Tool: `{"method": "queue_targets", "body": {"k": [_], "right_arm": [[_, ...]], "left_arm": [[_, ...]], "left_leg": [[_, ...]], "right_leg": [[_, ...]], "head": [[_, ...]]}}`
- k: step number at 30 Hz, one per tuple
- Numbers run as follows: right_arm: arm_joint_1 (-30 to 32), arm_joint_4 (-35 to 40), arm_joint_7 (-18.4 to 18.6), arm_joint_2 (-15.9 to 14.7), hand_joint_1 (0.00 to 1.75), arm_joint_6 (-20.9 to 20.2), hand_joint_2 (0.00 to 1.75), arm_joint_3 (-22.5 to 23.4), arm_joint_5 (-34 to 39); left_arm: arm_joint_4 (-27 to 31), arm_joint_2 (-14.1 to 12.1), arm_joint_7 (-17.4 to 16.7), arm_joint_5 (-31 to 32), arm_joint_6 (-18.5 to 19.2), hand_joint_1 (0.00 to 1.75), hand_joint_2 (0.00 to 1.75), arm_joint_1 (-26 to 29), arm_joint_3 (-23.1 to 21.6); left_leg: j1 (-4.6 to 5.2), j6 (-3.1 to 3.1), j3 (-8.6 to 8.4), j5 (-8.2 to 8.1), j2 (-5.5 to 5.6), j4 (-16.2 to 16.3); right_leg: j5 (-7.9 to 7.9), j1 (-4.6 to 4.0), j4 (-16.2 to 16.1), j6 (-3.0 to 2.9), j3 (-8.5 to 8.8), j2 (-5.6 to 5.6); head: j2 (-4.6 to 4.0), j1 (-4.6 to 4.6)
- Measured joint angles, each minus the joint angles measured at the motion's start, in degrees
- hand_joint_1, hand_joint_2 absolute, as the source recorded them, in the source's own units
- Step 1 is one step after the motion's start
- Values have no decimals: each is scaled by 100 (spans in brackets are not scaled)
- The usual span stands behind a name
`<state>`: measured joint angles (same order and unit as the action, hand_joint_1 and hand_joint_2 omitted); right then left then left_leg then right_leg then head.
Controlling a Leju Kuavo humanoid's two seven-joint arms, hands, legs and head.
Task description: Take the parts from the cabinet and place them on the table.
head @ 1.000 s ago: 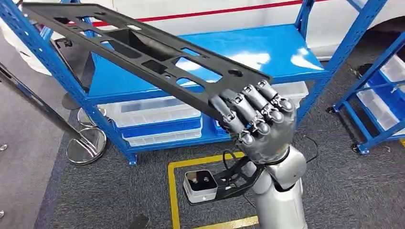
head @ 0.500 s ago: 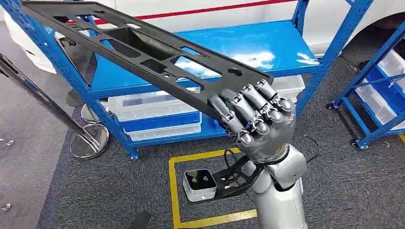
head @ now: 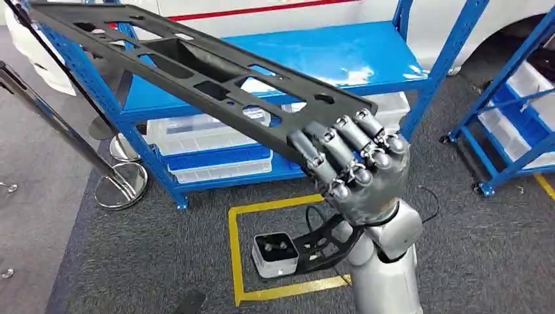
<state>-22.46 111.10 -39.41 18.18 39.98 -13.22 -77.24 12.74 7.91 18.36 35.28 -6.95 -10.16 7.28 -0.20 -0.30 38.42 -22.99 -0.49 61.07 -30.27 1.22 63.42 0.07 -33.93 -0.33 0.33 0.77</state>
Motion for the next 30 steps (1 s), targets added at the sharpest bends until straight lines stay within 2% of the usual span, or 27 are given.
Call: {"method": "queue_targets", "body": {"k": [1, 2, 3, 5, 6, 7, 8, 9, 10, 11, 12, 13, 14, 16, 17, 18, 19, 20, 21, 22, 23, 25, 26, 27, 28, 29, 30], "right_arm": [[-2, 0, 0, 0, 175, 0, 175, 0, 2], [-15, 0, 0, 2, 175, 0, 175, 0, 2], [-16, 0, 0, 11, 175, 0, 175, 0, 2], [-23, 0, 0, 11, 175, -2, 175, 0, 0], [-23, 0, 0, 11, 175, -2, 175, 0, 0], [-22, 0, 0, 11, 175, -2, 175, 0, 0], [-23, 0, 0, 11, 175, -2, 175, 0, 0], [-22, 0, 0, 11, 175, -2, 175, 0, 0], [-23, 0, 0, 11, 175, -2, 175, 0, 2], [-25, 0, 0, 13, 175, -2, 175, 0, 4], [-21, 2, 0, 15, 175, 0, 175, 0, 4], [-24, 2, 0, 15, 175, 0, 175, 0, 7], [-19, 0, 0, 13, 175, -2, 175, 0, 7], [-27, 0, 0, 28, 175, -2, 175, 0, 17], [-24, 0, 0, 26, 175, -2, 175, 0, 15], [-20, 0, 0, 24, 175, 0, 175, 0, 13], [-29, 0, 0, 22, 175, -2, 175, 0, 13], [-25, 0, 0, 22, 175, 0, 175, 0, 13], [-20, 0, 0, 20, 175, 0, 175, 0, 13], [-19, 0, 0, 20, 175, 0, 175, 0, 13], [-17, -2, 0, 15, 175, 0, 175, 0, 15], [-16, -2, 0, 13, 175, 0, 175, 0, 15], [-17, -2, 0, 13, 175, 0, 175, 0, 15], [-19, -2, 0, 13, 175, 0, 175, 0, 15], [-18, 0, 0, 15, 175, 0, 175, 0, 15], [-10, -2, 0, 15, 175, -2, 175, 0, 15], [-7, -2, 0, 13, 175, -2, 175, 0, 15]], "left_arm": [[0, 0, -2, 0, -2, 0, 175, 3, 0], [0, 0, 0, -2, -4, 0, 175, 2, 0], [0, 0, -2, -2, -4, 0, 175, 4, 0], [0, 0, -2, -2, -4, 0, 175, 3, 0], [0, 2, -2, -2, -7, 0, 175, 2, 0], [0, 2, 0, -2, -7, 0, 175, 3, 0], [0, 4, 0, -2, -9, 0, 175, 4, 0], [0, 4, 0, -2, -11, 0, 175, 3, 0], [0, 4, 0, -2, -15, 0, 175, -2, 0], [0, 4, 2, -2, -15, 0, 175, -13, 0], [4, 0, 2, -2, -22, 0, 175, -28, 0], [4, -4, 17, -2, -28, 0, 175, -45, 0], [4, -4, 17, -2, -28, 0, 175, -51, 2], [4, -4, 22, -2, -28, 0, 175, -48, 4], [2, -4, 24, -2, -28, 0, 175, -40, 4], [2, 2, 22, 0, -24, 0, 175, -46, 2], [4, 0, 26, 0, -24, 0, 175, -51, 4], [4, 0, 26, -9, -24, 0, 175, -48, 7], [4, 11, 26, -5, -22, 0, 175, -42, 7], [4, 15, 28, 0, -13, 0, 175, -38, 7], [2, 15, 26, 0, -2, 0, 175, -33, 7], [2, 22, 28, 0, 2, 0, 175, -15, 7], [2, 22, 28, 0, 2, 0, 175, -12, 7], [4, 18, 28, 0, 2, 0, 175, -14, 7], [4, 15, 28, 0, 0, 0, 175, -12, 7], [2, 17, 33, 0, -2, 0, 175, -2, 7], [4, 17, 33, 0, 0, 0, 175, -2, 7]], "left_leg": [[-11, 27, 25, 33, 0, -7], [-38, 54, 67, -50, 10, 49], [-42, 82, 150, -303, 12, 207], [-51, 110, 317, -944, 11, 913], [-51, 113, 389, -1166, 11, 1298], [-50, 103, 390, -1212, 12, 1535], [-44, 71, 292, -1093, 16, 1578], [-32, 23, 103, -888, 17, 1418], [-6, -33, -164, -703, 19, 1108], [41, -101, -517, -633, 23, 666], [103, -177, -939, -809, 21, 116], [120, -196, -1156, -945, 17, -329], [136, -159, -1109, -865, 16, -273], [208, -247, -1081, -680, 13, -425], [155, -283, -1095, -482, 9, -627], [164, -254, -1062, -365, -23, -697], [156, -297, -966, -272, -28, -709], [154, -290, -858, -201, -30, -694], [153, -284, -754, -135, -32, -668], [152, -274, -640, -73, -35, -635], [141, -253, -506, -10, -41, -585], [95, -188, -218, 82, -51, -435], [65, -139, -71, 116, -51, -328], [59, -104, 52, 138, -49, -200], [72, -78, 152, 140, -40, -78], [75, -49, 162, 171, -36, -57], [73, -22, 175, 213, -31, -43]], "right_leg": [[49, -4, -10, -62, -32, 6], [108, 15, -28, -150, -85, 24], [168, 9, -34, -192, -138, 24], [280, -14, -44, -234, -262, 32], [341, -36, -43, -243, -339, 37], [403, -56, -44, -252, -414, 41], [473, -81, -44, -256, -504, 42], [542, -100, -44, -260, -592, 41], [609, -111, -45, -261, -673, 38], [679, -110, -48, -255, -736, 27], [733, -94, -67, -243, -746, 32], [792, -86, -105, -201, -743, 41], [880, -44, -182, -157, -714, 64], [1057, 9, -319, -88, -696, 64], [1073, -16, -344, -82, -722, 46], [855, -14, -309, -75, -752, 33], [438, -24, -64, -71, -813, 30], [55, -18, 301, -49, -859, 32], [-206, -9, 686, -25, -895, 32], [-268, -1, 1013, 2, -914, 33], [-121, 11, 1219, 31, -882, 34], [330, 35, 1033, 88, -558, 41], [394, 57, 687, 124, -246, 48], [52, 66, 232, 158, 28, 57], [-171, -5, -151, 104, 269, 25], [-145, 15, -56, 19, 204, 14], [-140, -13, -47, -22, 193, 6]], "head": [[0, -7], [0, -7], [0, 4], [0, 0], [0, 0], [0, 0], [0, 0], [0, -2], [0, 0], [0, -2], [0, 0], [0, -2], [0, -2], [0, 2], [0, 0], [0, 0], [0, -2], [0, 0], [0, -2], [0, 0], [0, -2], [0, 0], [0, -2], [0, -2], [0, 0], [0, 11], [0, 9]]}}
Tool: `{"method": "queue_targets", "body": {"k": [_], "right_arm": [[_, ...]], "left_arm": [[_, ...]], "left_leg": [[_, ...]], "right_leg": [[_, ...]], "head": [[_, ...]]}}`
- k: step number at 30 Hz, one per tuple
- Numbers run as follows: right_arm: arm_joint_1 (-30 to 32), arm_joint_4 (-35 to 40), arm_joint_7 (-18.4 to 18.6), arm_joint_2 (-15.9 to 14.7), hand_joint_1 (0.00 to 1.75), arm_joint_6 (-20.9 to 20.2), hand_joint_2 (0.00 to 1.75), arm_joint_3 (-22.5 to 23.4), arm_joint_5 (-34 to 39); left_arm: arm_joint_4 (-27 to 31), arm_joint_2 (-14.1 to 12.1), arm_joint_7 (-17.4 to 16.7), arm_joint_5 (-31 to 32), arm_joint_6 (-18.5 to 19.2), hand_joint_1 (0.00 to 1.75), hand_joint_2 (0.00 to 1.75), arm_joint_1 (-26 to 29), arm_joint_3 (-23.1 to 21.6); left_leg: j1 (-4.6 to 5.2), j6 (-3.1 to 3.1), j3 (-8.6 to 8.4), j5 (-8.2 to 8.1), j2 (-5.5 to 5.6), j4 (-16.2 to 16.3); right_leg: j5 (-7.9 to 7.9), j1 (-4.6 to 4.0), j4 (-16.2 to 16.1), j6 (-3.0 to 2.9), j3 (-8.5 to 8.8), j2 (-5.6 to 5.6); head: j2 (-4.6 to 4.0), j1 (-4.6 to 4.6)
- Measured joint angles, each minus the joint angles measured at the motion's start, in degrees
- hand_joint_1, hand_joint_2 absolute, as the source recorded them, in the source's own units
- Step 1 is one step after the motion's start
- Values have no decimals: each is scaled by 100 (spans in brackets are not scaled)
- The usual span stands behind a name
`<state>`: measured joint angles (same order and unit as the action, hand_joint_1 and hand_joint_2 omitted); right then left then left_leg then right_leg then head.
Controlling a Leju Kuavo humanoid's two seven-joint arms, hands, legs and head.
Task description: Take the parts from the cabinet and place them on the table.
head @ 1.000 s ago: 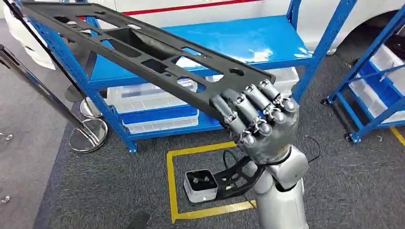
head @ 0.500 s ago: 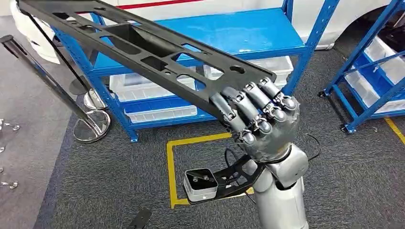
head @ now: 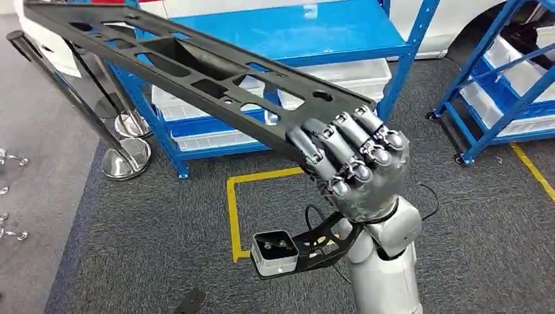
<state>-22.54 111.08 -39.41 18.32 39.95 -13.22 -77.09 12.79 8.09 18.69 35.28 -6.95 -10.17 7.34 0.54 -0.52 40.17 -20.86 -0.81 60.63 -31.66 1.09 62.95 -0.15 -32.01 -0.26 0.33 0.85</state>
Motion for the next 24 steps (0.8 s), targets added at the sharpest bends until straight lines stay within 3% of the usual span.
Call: {"method": "queue_targets", "body": {"k": [2, 3, 4, 6, 7, 8, 9, 10, 11, 12, 15, 16, 17, 18, 19, 20, 21, 22, 23, 24], "right_arm": [[-8, -4, 0, 0, 175, -2, 175, 0, 0], [-15, -4, 0, 7, 175, 0, 175, 0, -2], [-16, -4, 0, 13, 175, -2, 175, 0, -7], [-15, -4, 0, 20, 175, -2, 175, 0, -17], [-14, -4, 0, 20, 175, -2, 175, 0, -17], [-14, -7, 0, 20, 175, -2, 175, 0, -18], [-14, -7, 0, 20, 175, -2, 175, 0, -20], [-14, -7, 0, 20, 175, -2, 175, 0, -20], [-15, -4, 0, 20, 175, 0, 175, 0, -22], [-15, -4, 0, 20, 175, 0, 175, 0, -22], [-15, -4, 0, 20, 175, 0, 175, 0, -22], [-15, -4, 0, 20, 175, 0, 175, 0, -22], [-11, 2, 0, 28, 175, 0, 175, 0, -26], [-16, 2, 0, 28, 175, 0, 175, 0, -28], [-22, 2, 0, 28, 175, -2, 175, 0, -26], [-18, 0, 0, 22, 175, 0, 175, 0, -26], [-27, 2, 0, 22, 175, 0, 175, 0, -26], [-31, 2, 0, 22, 175, 0, 175, 0, -26], [-23, 0, 0, 20, 175, 0, 175, 0, -26], [-20, 0, 0, 17, 175, 0, 175, 0, -26]], "left_arm": [[-2, -4, 2, 0, 0, 0, 175, 16, 0], [-2, -2, 0, 0, 2, 0, 175, 19, 2], [-2, -2, 2, 4, 4, 0, 175, 27, 2], [-2, -2, 2, 11, 11, 0, 175, 22, 2], [-2, 0, 4, 11, 11, 0, 175, 23, 2], [-2, 2, 4, 13, 15, 0, 175, 26, 2], [-2, 2, 4, 13, 15, 0, 175, 27, 2], [-2, 4, 4, 15, 15, 0, 175, 25, 2], [-2, 6, 7, 15, 15, 0, 175, 17, 2], [-2, 7, 9, 17, 15, 0, 175, 10, 2], [-2, 7, 11, 17, 15, 0, 175, 9, 2], [-2, 7, 11, 18, 15, 0, 175, 6, 2], [4, 7, 15, 20, 13, 0, 175, -14, 2], [9, 7, 26, 24, 7, 0, 175, -28, 2], [9, 7, 22, 31, 2, 0, 175, -8, 2], [9, 9, 22, 31, 2, 0, 175, -13, 2], [9, 9, 20, 31, 2, 0, 175, -16, 2], [9, 9, 20, 31, 2, 0, 175, -20, 2], [9, 20, 22, 33, 2, 0, 175, -17, 2], [9, 28, 22, 33, 2, 0, 175, -12, 2]], "left_leg": [[-37, 47, 60, 70, 7, -2], [-58, 91, 111, -153, 23, 99], [-66, 128, 187, -535, 28, 354], [-89, 170, 319, -1146, 27, 1069], [-96, 178, 346, -1276, 27, 1395], [-102, 173, 312, -1228, 28, 1599], [-102, 155, 188, -1047, 33, 1599], [-99, 121, -40, -842, 36, 1408], [-88, 73, -377, -732, 41, 1032], [-77, 49, -574, -737, 44, 802], [-76, 46, -600, -741, 45, 771], [-72, 37, -681, -755, 46, 677], [-43, -18, -1158, -1042, 53, 67], [-6, -15, -1348, -1155, 53, -328], [79, -120, -1252, -841, 59, -426], [20, -134, -1265, -711, 12, -526], [32, -182, -1185, -633, 16, -549], [30, -228, -1081, -550, 10, -542], [33, -220, -986, -481, 9, -533], [36, -222, -888, -413, 9, -522]], "right_leg": [[116, 7, -17, -133, -94, 20], [191, 7, -18, -180, -152, 34], [266, 8, -27, -222, -230, 34], [407, -10, -28, -237, -397, 35], [478, -21, -28, -238, -489, 39], [555, -32, -28, -240, -589, 45], [635, -44, -28, -237, -694, 46], [716, -54, -28, -230, -798, 43], [801, -58, -31, -222, -895, 32], [840, -58, -34, -215, -927, 26], [844, -58, -34, -215, -930, 25], [858, -58, -35, -214, -939, 24], [919, -52, -57, -188, -957, 25], [978, -45, -86, -151, -950, 38], [1252, 33, -326, -15, -890, 51], [1144, 22, -271, -26, -921, 48], [832, 15, -153, -28, -975, 38], [389, 10, 199, -26, -1054, 31], [44, 10, 613, -16, -1119, 28], [-145, 9, 1020, 0, -1168, 26]], "head": [[0, -2], [0, 2], [0, 2], [0, 0], [0, 2], [0, 0], [0, 0], [0, 2], [0, 0], [0, 2], [0, 2], [0, 2], [0, 2], [0, -2], [0, 0], [0, 0], [0, -2], [0, -4], [0, -6], [0, -2]]}}
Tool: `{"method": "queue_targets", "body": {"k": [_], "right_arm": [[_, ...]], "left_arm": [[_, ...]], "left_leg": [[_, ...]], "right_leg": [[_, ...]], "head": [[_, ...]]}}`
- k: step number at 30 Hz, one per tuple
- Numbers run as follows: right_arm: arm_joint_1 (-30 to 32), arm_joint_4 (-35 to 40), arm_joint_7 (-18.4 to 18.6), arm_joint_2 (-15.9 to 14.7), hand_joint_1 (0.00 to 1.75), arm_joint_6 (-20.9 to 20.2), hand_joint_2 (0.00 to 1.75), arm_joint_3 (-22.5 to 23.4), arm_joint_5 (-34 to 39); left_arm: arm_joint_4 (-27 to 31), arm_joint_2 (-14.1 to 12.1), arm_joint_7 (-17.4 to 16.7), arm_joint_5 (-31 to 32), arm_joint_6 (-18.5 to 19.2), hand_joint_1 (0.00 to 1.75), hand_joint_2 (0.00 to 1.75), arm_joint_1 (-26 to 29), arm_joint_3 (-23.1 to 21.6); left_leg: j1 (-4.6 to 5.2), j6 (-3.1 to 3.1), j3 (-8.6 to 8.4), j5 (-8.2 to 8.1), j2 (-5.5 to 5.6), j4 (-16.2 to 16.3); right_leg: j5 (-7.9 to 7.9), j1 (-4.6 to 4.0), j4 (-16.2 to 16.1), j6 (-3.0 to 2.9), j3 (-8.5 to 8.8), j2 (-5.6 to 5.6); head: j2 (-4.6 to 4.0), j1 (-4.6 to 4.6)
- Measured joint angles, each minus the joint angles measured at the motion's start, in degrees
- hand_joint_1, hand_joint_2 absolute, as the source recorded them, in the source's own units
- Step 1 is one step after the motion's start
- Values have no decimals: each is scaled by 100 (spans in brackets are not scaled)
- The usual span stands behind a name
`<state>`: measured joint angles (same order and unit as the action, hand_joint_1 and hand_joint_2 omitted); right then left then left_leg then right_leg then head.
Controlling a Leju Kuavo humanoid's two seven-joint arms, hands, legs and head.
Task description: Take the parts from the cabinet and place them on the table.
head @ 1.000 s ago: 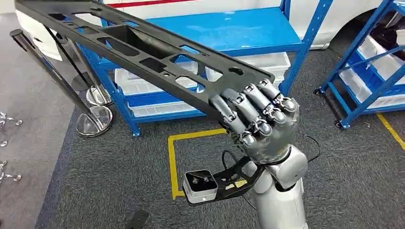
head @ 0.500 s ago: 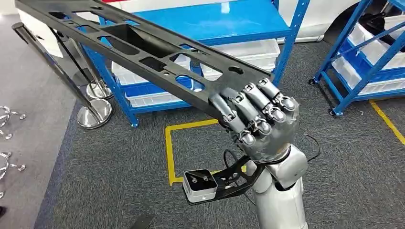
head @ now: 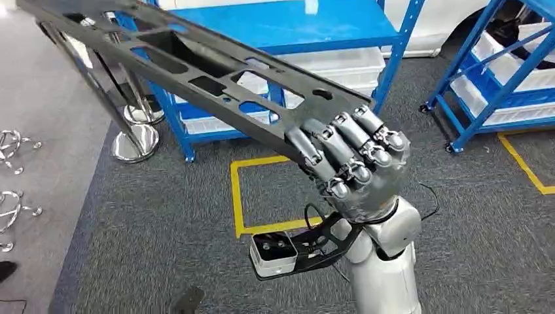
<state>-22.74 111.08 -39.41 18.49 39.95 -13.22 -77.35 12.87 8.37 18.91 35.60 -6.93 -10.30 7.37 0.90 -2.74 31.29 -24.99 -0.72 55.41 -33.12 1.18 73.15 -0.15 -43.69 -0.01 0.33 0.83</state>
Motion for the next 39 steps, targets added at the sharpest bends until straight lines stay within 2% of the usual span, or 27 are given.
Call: {"method": "queue_targets", "body": {"k": [1, 2, 4, 5, 6, 7, 8, 10, 11, 12, 14, 15, 16, 18, 20, 22, 25, 26, 27, 29, 30, 31, 33, 35, 36, 37, 39], "right_arm": [[0, -2, 0, -4, 175, 0, 175, 0, 0], [0, -9, 0, -13, 175, 0, 175, 0, 0], [-1, -15, 0, -13, 175, 0, 175, 0, 0], [-2, -15, 0, -13, 175, 0, 175, 0, 0], [-9, -15, 0, -11, 175, 0, 175, 0, 0], [-8, -15, 0, -4, 175, 0, 175, -7, -5], [0, -26, 0, -4, 175, -2, 175, -7, -13], [-4, -35, 0, -4, 175, 0, 175, -7, -13], [-15, -44, 0, -4, 175, 0, 175, -7, -13], [-21, -55, 0, 0, 175, -2, 175, -7, -13], [-24, -63, 0, 2, 175, -2, 175, -9, -18], [-24, -72, 0, 0, 175, -2, 175, -9, -17], [-25, -79, 0, 2, 175, -2, 175, -9, -20], [-25, -92, 0, 0, 175, -2, 175, -9, -20], [-27, -94, 0, 2, 175, -2, 175, -9, -22], [-33, -92, 0, 13, 175, 0, 175, -9, -24], [-36, -101, 0, 13, 175, 0, 175, -11, -22], [-33, -101, 0, 13, 175, -2, 175, -11, -22], [-30, -103, 0, 7, 175, -2, 175, -11, -22], [-36, -103, 0, 4, 175, 0, 175, -11, -20], [-31, -109, 0, 0, 175, 0, 175, -11, -22], [-31, -111, 0, -4, 175, 0, 175, -11, -22], [-31, -111, 0, -18, 175, 0, 175, -11, -22], [-32, -111, 0, -20, 175, 0, 175, -11, -22], [-34, -109, 0, -20, 175, 0, 175, -11, -22], [-40, -109, 0, -15, 175, 0, 175, -13, -26], [-39, -111, 0, -15, 175, 0, 175, -13, -26]], "left_arm": [[0, 2, -2, 0, 2, 0, 175, 5, 0], [0, 4, -2, 0, 2, 0, 175, 8, 0], [0, 15, -2, 0, 2, 0, 175, 10, 0], [0, 17, -2, 0, 2, 0, 175, 11, 0], [0, 17, -2, 2, 0, 0, 175, 15, 0], [0, 17, -2, 4, 0, 0, 175, 18, 0], [0, 17, -2, 22, -2, 0, 175, 21, 0], [0, 17, -4, 37, 0, 0, 175, 27, 2], [0, 20, -7, 39, 0, 0, 175, 31, 2], [0, 22, -15, 44, 0, 0, 175, 33, 2], [0, 26, -17, 46, 0, 0, 175, 27, 2], [0, 28, -17, 46, 0, 0, 175, 27, 2], [0, 35, -20, 48, 0, 0, 175, 29, 2], [0, 52, -20, 50, 0, 0, 175, 27, 2], [0, 66, -20, 50, 0, 0, 175, 11, 2], [2, 66, -17, 50, 0, 0, 175, -23, 2], [2, 66, -22, 50, 0, 0, 175, -21, 2], [2, 66, -22, 50, 0, 0, 175, -15, 2], [2, 66, -22, 50, 0, 0, 175, -26, 2], [2, 66, -20, 48, 0, 0, 175, -29, 2], [2, 68, -22, 48, 0, 0, 175, -24, 2], [2, 68, -22, 50, 2, 0, 175, -21, 2], [2, 68, -22, 50, 2, 0, 175, -14, 2], [2, 70, -22, 50, 2, 0, 175, -12, 2], [2, 70, -22, 50, 2, 0, 175, -13, 2], [2, 72, -20, 50, 0, 0, 175, -13, 2], [2, 72, -22, 50, 0, 0, 175, -5, 2]], "left_leg": [[0, 7, 105, 67, -3, 25], [-3, 16, 231, 130, -7, 63], [-16, 58, 482, 223, -8, 181], [-24, 92, 590, 251, -7, 267], [-3, 119, 703, 264, -2, 371], [0, 143, 754, 277, -3, 463], [1, 187, 765, 319, -2, 474], [-25, 253, 795, 417, -2, 456], [-50, 281, 836, 377, 15, 493], [-57, 335, 914, 90, 30, 636], [-105, 412, 1091, -582, 30, 1331], [-123, 435, 1163, -799, 30, 1714], [-136, 450, 1184, -861, 30, 2017], [-149, 442, 944, -540, 32, 1985], [-148, 385, 316, -271, 40, 1228], [-93, 307, -377, -576, 61, 229], [-6, 197, -296, -433, 65, 183], [-48, 138, -287, -288, 44, 25], [-44, 108, -275, -191, 8, -10], [-34, -4, -96, -27, 7, -36], [-26, -3, -12, 33, 7, -22], [-20, -4, 87, 97, 6, -7], [-21, 13, 303, 209, 4, 62], [-27, 52, 541, 290, 4, 191], [-29, 77, 626, 310, 6, 293], [8, 100, 728, 317, 13, 385], [-6, 179, 762, 395, 7, 417]], "right_leg": [[25, 1, 278, 17, -5, 1], [219, 7, 382, 29, 65, 3], [608, 18, -4, 40, 495, 14], [603, 18, -409, 40, 833, 25], [281, 2, -917, 30, 1181, 39], [120, -29, -1188, -6, 1302, 7], [138, -23, -1160, -21, 1268, 6], [220, -55, -1150, -118, 1216, 9], [293, -19, -1176, -168, 1159, 33], [371, -22, -1182, -202, 1099, 33], [499, -32, -1184, -240, 946, 38], [563, -41, -1183, -240, 868, 40], [630, -46, -1181, -240, 779, 42], [769, -53, -1178, -228, 602, 44], [903, -53, -1179, -205, 452, 32], [1002, -56, -1188, -138, 401, 25], [1206, 17, -1323, -16, 438, 40], [1242, 0, -1344, 27, 410, 23], [1061, 15, -1275, 21, 347, 21], [283, -4, -651, 9, 187, -1], [24, -6, -267, 12, 123, -2], [-73, -5, 85, 23, 84, -2], [242, -2, 281, 36, 196, 2], [595, 7, -280, 25, 708, 8], [500, 5, -741, 4, 1070, 22], [255, -41, -1180, 2, 1327, 26], [189, -40, -1264, -28, 1312, 9]], "head": [[0, -2], [0, 0], [0, 0], [0, 0], [0, 0], [0, 13], [0, 4], [0, 4], [0, 4], [0, 11], [0, 7], [0, 7], [0, 7], [0, 7], [0, 7], [0, 6], [0, 9], [0, 6], [0, 4], [0, 7], [0, 4], [0, 4], [0, 4], [0, 7], [0, 7], [0, 4], [0, 7]]}}
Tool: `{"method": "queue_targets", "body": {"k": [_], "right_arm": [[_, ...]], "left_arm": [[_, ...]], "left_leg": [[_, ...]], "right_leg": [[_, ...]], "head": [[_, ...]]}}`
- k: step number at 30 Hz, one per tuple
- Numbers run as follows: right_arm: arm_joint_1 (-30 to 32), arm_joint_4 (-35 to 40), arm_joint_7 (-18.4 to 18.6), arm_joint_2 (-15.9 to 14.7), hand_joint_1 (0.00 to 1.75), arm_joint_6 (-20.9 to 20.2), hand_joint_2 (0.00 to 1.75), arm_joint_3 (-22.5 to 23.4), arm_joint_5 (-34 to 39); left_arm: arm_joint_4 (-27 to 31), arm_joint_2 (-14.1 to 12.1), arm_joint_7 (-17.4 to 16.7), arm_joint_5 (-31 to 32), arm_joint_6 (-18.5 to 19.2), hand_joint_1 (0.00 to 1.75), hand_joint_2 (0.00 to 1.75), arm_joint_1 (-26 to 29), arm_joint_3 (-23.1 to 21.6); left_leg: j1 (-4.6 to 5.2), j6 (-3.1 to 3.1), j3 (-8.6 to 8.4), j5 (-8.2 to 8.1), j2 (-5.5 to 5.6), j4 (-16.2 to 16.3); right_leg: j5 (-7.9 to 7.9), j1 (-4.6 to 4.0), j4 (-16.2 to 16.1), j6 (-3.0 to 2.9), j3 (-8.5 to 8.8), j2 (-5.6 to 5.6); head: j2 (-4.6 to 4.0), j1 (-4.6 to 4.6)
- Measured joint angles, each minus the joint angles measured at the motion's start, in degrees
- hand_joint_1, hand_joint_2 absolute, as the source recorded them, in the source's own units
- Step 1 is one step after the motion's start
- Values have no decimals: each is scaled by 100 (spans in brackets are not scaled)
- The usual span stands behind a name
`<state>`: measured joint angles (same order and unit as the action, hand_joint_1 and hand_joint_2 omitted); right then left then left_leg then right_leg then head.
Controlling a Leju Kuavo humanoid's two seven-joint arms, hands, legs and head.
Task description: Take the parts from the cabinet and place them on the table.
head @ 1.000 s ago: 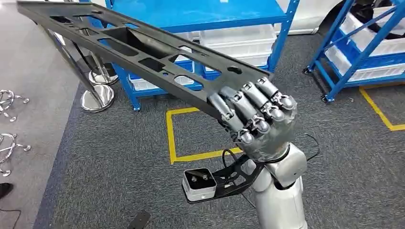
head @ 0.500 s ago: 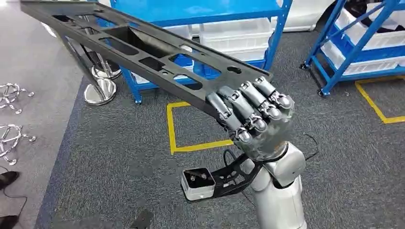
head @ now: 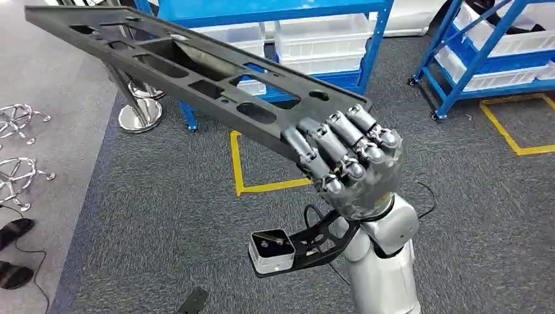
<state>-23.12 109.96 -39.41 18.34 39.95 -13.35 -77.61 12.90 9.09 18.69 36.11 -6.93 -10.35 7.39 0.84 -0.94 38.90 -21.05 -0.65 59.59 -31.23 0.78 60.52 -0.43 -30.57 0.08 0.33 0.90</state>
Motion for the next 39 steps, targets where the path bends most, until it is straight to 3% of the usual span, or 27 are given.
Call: {"method": "queue_targets", "body": {"k": [2, 3, 6, 7, 8, 9, 11, 12, 13, 14, 17, 18, 20, 21, 22, 23, 24, 26, 27, 28, 29, 31, 33, 35, 37, 38, 39], "right_arm": [[-2, 0, 0, 0, 175, 0, 175, 0, 2], [-9, -4, 0, 0, 175, -2, 175, 0, 2], [-24, -7, 0, 13, 175, -2, 175, -2, 0], [-26, -11, 2, 13, 175, -2, 175, -2, 2], [-26, -24, 4, 13, 175, -2, 175, -2, 2], [-26, -42, 2, 13, 175, -2, 175, -2, -7], [-26, -50, 0, 13, 175, -2, 175, -2, -63], [-28, -48, 0, 13, 175, -2, 175, -2, -88], [-30, -44, 0, 20, 175, -2, 175, -2, -98], [-46, -44, 0, 24, 175, -2, 175, -2, -103], [-51, -42, 157, 24, 175, 0, 175, -4, -218], [-50, -42, 184, -2, 175, 0, 175, -15, -232], [-64, -46, 94, -39, 175, 0, 175, -15, -203], [-62, -53, 48, -50, 175, 0, 175, -15, -175], [-64, -63, 22, -57, 175, 0, 175, -15, -157], [-63, -72, 13, -68, 175, -2, 175, -15, -149], [-63, -87, 9, -79, 175, 0, 175, -15, -146], [-78, -105, 4, -94, 175, 0, 175, -15, -144], [-89, -111, 4, -98, 175, 0, 175, -15, -149], [-97, -109, 4, -98, 175, 0, 175, -15, -159], [-95, -109, 4, -94, 175, 0, 175, -22, -175], [-89, -114, 4, -98, 175, -2, 175, -26, -190], [-96, -120, 4, -98, 175, -2, 175, -26, -192], [-106, -125, 4, -96, 175, -2, 175, -33, -192], [-98, -136, 9, -98, 175, -2, 175, -42, -214], [-93, -142, 17, -98, 175, -2, 175, -44, -219], [-89, -151, 24, -101, 175, -2, 175, -48, -230]], "left_arm": [[0, 0, 0, 0, 0, 0, 175, 7, 0], [-2, 0, 0, 0, 0, 0, 175, 9, 2], [-2, 0, -6, 0, -2, 0, 175, 5, 0], [-2, 2, -13, 0, -7, 0, 175, 8, 0], [-2, 9, -22, 0, -7, 0, 175, 10, 0], [-2, 15, -33, 0, -7, 0, 175, 9, 0], [-2, 24, -39, 4, -7, 0, 175, -4, 0], [0, 31, -48, 4, -2, 0, 175, -17, 0], [0, 37, -52, 11, 2, 0, 175, -39, 0], [0, 42, -50, 22, 2, 0, 175, -56, 0], [0, 40, -59, 107, -28, 0, 175, -48, 0], [0, 39, -72, 129, -31, 0, 175, -66, 0], [0, 24, -87, 135, 2, 0, 175, -122, 2], [0, 24, -87, 146, 20, 0, 175, -140, 2], [0, 26, -94, 153, 26, 0, 175, -148, 2], [0, 28, -101, 164, 28, 0, 175, -151, 2], [0, 33, -109, 175, 31, 0, 175, -147, 2], [0, 53, -111, 190, 17, 0, 175, -143, 2], [0, 59, -111, 194, 15, 0, 175, -143, 2], [0, 66, -109, 212, 15, 0, 175, -138, 2], [0, 66, -109, 223, 9, 0, 175, -137, 2], [0, 66, -105, 225, 7, 0, 175, -120, 2], [-2, 66, -103, 225, 7, 0, 175, -107, 2], [-2, 66, -63, 225, 9, 0, 175, -99, 2], [-2, 66, -28, 232, 7, 0, 175, -97, 2], [-2, 66, -4, 234, 9, 0, 175, -94, 2], [-2, 66, 18, 234, 20, 0, 175, -91, 2]], "left_leg": [[-25, 80, 20, 105, 7, -26], [-60, 113, 61, -42, 33, 51], [-123, 226, 315, -1036, 31, 999], [-148, 256, 360, -1199, 31, 1353], [-167, 276, 340, -1165, 31, 1567], [-187, 291, 225, -983, 31, 1562], [-213, 289, -263, -617, 32, 1031], [-217, 269, -685, -613, 41, 503], [-204, 240, -1018, -889, 52, -3], [-151, 196, -1154, -954, 73, -278], [-63, 53, -1040, -773, 70, -307], [-129, -21, -1051, -654, 30, -387], [-87, -155, -878, -505, 13, -402], [-76, -158, -781, -432, 13, -392], [-61, -167, -685, -363, 12, -381], [-52, -162, -579, -297, 5, -360], [-51, -151, -474, -242, 1, -332], [-61, -119, -237, -147, -2, -229], [-67, -89, -125, -110, 0, -149], [-73, -57, -43, -89, 4, -68], [-41, -32, 34, -85, 5, 32], [-49, 41, 41, -6, 5, 33], [-92, 104, 84, 46, 15, 26], [-114, 180, 254, -495, 23, 415], [-142, 231, 463, -1016, 21, 1194], [-149, 243, 531, -1096, 21, 1519], [-150, 244, 521, -1024, 22, 1669]], "right_leg": [[111, -10, -31, -91, -70, 6], [183, 10, -44, -130, -84, 46], [396, -2, -60, -189, -323, 47], [468, -8, -54, -188, -417, 50], [538, -10, -48, -182, -514, 53], [610, -10, -44, -173, -616, 58], [744, -9, -35, -145, -793, 55], [818, -7, -34, -123, -857, 46], [866, -9, -37, -86, -892, 45], [924, 7, -49, -42, -898, 55], [1127, 70, -165, 87, -887, 60], [1038, 71, -108, 100, -932, 48], [362, 59, 335, 84, -1079, 19], [11, 47, 772, 84, -1185, 11], [-206, 44, 1210, 94, -1272, -6], [-224, 45, 1526, 104, -1301, -7], [-86, 46, 1614, 112, -1235, -6], [280, 58, 1198, 121, -800, 2], [321, 63, 762, 118, -445, 9], [65, 63, 305, 98, -103, 24], [-72, 19, -21, 91, 77, 5], [-39, 6, 46, 43, 5, -11], [76, 23, 12, -67, -79, 7], [186, 23, -3, -144, -185, 13], [296, 2, -3, -164, -320, 16], [345, -6, -2, -160, -385, 16], [389, -11, 0, -158, -445, 17]], "head": [[0, 0], [0, -2], [0, 7], [0, 7], [0, 7], [0, 9], [0, 9], [0, 9], [0, 9], [0, 0], [0, 4], [0, 2], [0, -2], [0, -7], [0, -4], [0, -7], [0, -2], [0, -7], [0, -5], [0, -9], [0, -9], [0, -7], [0, -4], [0, -2], [0, 0], [0, 0], [0, 0]]}}
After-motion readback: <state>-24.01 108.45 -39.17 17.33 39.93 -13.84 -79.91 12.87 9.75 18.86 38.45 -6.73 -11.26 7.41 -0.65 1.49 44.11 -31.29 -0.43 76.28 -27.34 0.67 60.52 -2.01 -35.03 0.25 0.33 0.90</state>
